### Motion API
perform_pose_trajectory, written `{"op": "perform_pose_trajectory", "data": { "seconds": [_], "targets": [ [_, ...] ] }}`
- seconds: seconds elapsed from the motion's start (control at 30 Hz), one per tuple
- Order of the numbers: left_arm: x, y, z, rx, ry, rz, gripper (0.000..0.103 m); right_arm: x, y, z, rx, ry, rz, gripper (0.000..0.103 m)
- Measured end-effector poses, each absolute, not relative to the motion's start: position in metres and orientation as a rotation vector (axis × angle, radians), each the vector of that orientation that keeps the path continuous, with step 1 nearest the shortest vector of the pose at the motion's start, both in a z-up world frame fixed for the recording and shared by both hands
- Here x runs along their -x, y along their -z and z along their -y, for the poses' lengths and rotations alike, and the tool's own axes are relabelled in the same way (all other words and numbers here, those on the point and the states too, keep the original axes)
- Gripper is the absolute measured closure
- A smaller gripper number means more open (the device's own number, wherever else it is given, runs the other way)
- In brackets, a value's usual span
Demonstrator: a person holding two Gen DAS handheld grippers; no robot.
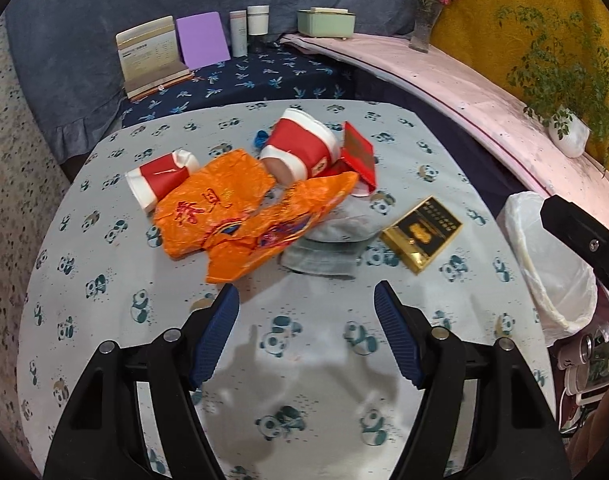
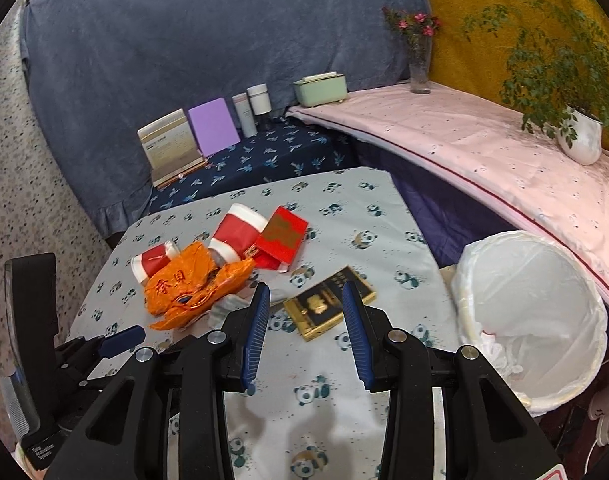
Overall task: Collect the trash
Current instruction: 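Move both open tools back over the table items, then grasp the orange plastic bag with the left tool while the right tool grasps the grey cloth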
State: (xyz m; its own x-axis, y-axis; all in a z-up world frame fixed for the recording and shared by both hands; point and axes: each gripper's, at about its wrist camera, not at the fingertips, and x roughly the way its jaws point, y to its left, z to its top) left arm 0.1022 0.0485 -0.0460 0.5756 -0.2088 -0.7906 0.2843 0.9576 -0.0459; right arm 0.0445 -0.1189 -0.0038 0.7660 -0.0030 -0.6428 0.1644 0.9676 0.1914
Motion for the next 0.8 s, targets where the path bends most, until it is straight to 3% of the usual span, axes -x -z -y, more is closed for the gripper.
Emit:
{"op": "perform_pose_trajectory", "data": {
  "seconds": [0.53,0.67,0.8],
  "targets": [
    [-0.144,0.083,-0.061,-0.212,0.358,-0.919,0.052,-0.087,0.037,0.085,-0.217,0.030,-0.785,0.066],
    [-0.151,0.092,-0.060,-0.197,0.383,-0.962,0.080,-0.098,0.046,0.080,-0.213,0.021,-0.804,0.066],
    [-0.149,0.091,-0.062,-0.177,0.389,-0.970,0.093,-0.106,0.054,0.075,-0.208,0.011,-0.823,0.066]
  ]
}}
